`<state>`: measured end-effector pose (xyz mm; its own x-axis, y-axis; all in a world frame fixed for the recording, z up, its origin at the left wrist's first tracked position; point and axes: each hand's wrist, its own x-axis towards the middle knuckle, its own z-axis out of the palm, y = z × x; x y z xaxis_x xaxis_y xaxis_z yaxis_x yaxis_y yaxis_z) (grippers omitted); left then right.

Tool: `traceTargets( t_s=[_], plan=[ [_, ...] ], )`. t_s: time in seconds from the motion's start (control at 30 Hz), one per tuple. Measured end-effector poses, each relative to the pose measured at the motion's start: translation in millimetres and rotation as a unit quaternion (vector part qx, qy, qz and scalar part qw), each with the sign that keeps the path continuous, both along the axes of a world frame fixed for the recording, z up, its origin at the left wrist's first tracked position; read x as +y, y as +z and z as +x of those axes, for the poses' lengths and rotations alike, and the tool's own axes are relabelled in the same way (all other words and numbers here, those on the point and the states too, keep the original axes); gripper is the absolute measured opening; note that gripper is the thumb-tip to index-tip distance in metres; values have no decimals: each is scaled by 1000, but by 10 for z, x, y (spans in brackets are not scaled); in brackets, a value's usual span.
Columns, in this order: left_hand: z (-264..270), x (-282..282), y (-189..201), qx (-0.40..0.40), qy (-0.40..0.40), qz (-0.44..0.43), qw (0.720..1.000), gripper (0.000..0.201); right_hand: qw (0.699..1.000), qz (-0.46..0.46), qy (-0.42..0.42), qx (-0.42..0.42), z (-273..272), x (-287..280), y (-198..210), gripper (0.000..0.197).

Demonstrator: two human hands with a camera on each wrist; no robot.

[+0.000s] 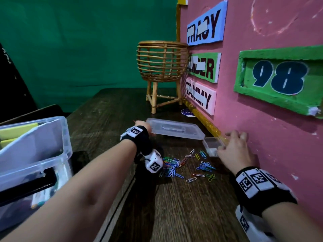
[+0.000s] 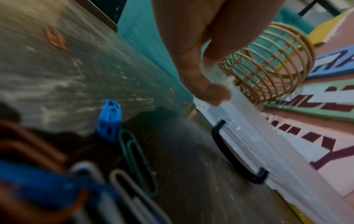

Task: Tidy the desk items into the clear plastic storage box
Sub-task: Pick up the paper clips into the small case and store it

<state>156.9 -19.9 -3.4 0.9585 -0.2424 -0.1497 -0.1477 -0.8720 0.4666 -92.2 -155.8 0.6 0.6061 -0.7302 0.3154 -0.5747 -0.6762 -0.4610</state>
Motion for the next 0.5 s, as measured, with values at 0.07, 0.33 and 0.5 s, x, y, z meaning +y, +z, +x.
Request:
traceTargets(
  t_s=[0.07, 0.33, 0.5],
  plan=[
    [268, -159, -201, 54, -39, 0, 998, 37, 1000, 2, 1, 5, 8, -1, -1, 39],
    [2239, -393, -894, -10, -67, 161, 985, 51, 999, 21, 33, 10, 264, -66, 24, 40],
    [1084, 132, -49, -69, -59, 157, 983, 36, 999, 27, 44, 3, 438, -128, 14, 40]
  ],
)
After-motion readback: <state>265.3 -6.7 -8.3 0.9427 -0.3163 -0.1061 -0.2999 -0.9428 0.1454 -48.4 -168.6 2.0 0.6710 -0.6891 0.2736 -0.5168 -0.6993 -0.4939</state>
